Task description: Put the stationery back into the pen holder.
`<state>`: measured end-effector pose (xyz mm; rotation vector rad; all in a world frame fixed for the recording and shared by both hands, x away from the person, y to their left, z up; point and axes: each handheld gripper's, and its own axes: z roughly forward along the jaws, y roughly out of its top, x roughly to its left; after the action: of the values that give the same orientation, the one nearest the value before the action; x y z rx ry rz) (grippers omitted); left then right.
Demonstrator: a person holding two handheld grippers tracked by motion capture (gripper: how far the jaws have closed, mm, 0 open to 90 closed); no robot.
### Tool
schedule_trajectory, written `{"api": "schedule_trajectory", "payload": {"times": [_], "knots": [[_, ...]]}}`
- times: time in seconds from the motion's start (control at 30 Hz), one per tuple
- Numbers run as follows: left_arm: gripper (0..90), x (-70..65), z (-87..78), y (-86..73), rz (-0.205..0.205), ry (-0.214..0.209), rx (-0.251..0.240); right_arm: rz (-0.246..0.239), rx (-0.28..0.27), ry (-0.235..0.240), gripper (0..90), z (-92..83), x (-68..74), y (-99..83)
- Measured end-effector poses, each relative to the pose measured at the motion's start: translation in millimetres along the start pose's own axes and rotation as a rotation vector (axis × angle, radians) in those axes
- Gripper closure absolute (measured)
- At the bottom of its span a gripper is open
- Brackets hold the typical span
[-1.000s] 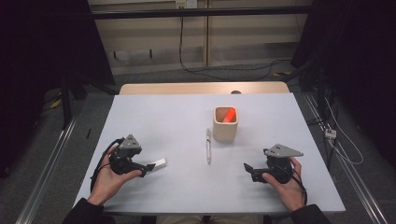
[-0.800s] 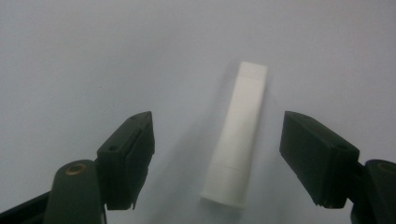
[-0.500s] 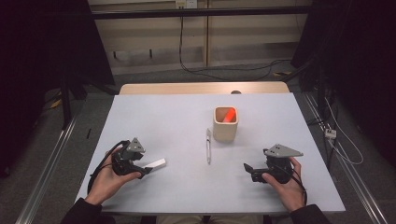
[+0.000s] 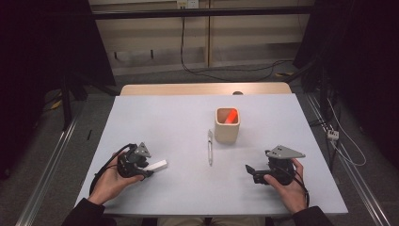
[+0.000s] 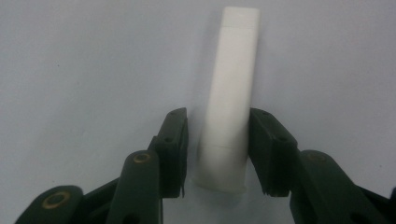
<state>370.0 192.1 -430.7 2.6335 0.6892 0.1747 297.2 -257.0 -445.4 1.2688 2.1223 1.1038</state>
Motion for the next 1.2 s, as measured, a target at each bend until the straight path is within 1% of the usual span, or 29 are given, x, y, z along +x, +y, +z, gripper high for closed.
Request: {"api": "schedule_trajectory", "payload": {"times": [0.1,0.17,0.2,0.23,0.3,0.33,0.37,0.4,0.43,0.47,0.53,0.6,0.63,0.73,0.77,0.8,0.83,0.87,0.9,1.03,1.07,1.1,1.2], "knots": [[63.0,-0.6,0.9,1.0,-0.001,-0.017,-0.001,0.001,0.001,0.000,7.2,0.5,0.2,-0.1],[65.1,-0.7,0.3,3.1,0.021,-0.015,0.020,0.002,0.003,0.001,7.2,0.7,0.4,0.0],[65.9,-1.3,0.6,3.7,0.017,-0.017,0.023,-0.002,0.004,0.003,7.2,1.0,0.4,0.0],[66.3,-1.1,0.6,4.5,0.024,-0.018,0.030,-0.001,0.005,0.003,7.2,1.2,0.7,0.1],[66.6,-0.8,0.8,4.6,0.005,-0.021,0.028,-0.001,0.006,0.003,7.2,1.3,1.1,0.1],[66.8,-0.1,0.6,4.5,0.010,-0.022,0.031,-0.001,0.006,0.003,7.2,1.4,1.1,0.1],[67.0,-0.3,0.5,4.1,-0.002,-0.024,0.029,0.000,0.006,0.003,7.2,1.5,1.0,0.1],[67.1,-0.9,0.5,4.1,-0.006,-0.020,0.026,-0.001,0.005,0.003,7.2,1.5,0.8,0.0],[67.2,-1.0,0.1,4.5,-0.001,-0.017,0.031,0.000,0.004,0.003,7.2,1.4,0.9,0.0],[67.3,-1.3,0.1,4.5,-0.010,-0.018,0.031,-0.001,0.003,0.003,7.2,1.2,0.7,0.0],[67.4,-1.1,0.1,4.9,-0.004,-0.015,0.032,-0.001,0.004,0.004,7.2,1.2,0.5,-0.1],[67.4,-1.5,0.0,4.9,-0.021,-0.018,0.027,-0.001,0.004,0.005,7.2,1.3,0.8,0.0],[67.4,-0.3,-1.0,4.8,-0.005,-0.019,0.039,-0.002,0.004,0.004,7.2,1.3,0.9,0.0],[67.4,1.2,-3.5,3.7,-0.022,-0.008,0.019,-0.001,0.004,0.005,7.2,1.2,0.9,0.1],[67.4,1.6,-4.6,3.2,-0.041,-0.013,0.004,-0.001,0.003,0.006,7.2,1.2,0.9,0.1],[67.5,3.2,-6.4,3.0,-0.039,-0.017,0.003,-0.003,0.003,0.006,7.2,1.1,1.0,0.1],[67.5,2.9,-6.8,2.5,-0.063,-0.015,-0.020,-0.003,0.002,0.006,7.2,1.1,1.0,0.1],[67.4,4.3,-8.6,2.5,-0.057,-0.017,-0.023,-0.002,0.002,0.006,7.2,1.1,1.1,0.1],[67.4,3.8,-9.1,2.4,-0.072,-0.020,-0.041,-0.002,0.002,0.004,7.2,1.2,1.2,0.2],[67.5,0.9,-11.3,4.0,-0.077,-0.019,-0.053,-0.003,-0.001,-0.001,7.1,0.9,1.2,0.5],[67.5,0.6,-11.7,4.3,-0.079,-0.020,-0.062,-0.002,0.000,0.000,7.1,1.0,1.5,0.5],[67.5,0.7,-12.3,4.6,-0.078,-0.025,-0.068,-0.002,0.000,0.000,7.1,1.2,1.7,0.4],[67.5,0.2,-14.7,5.5,-0.092,-0.041,-0.100,-0.006,-0.001,0.004,7.0,1.4,2.4,0.6]]}}
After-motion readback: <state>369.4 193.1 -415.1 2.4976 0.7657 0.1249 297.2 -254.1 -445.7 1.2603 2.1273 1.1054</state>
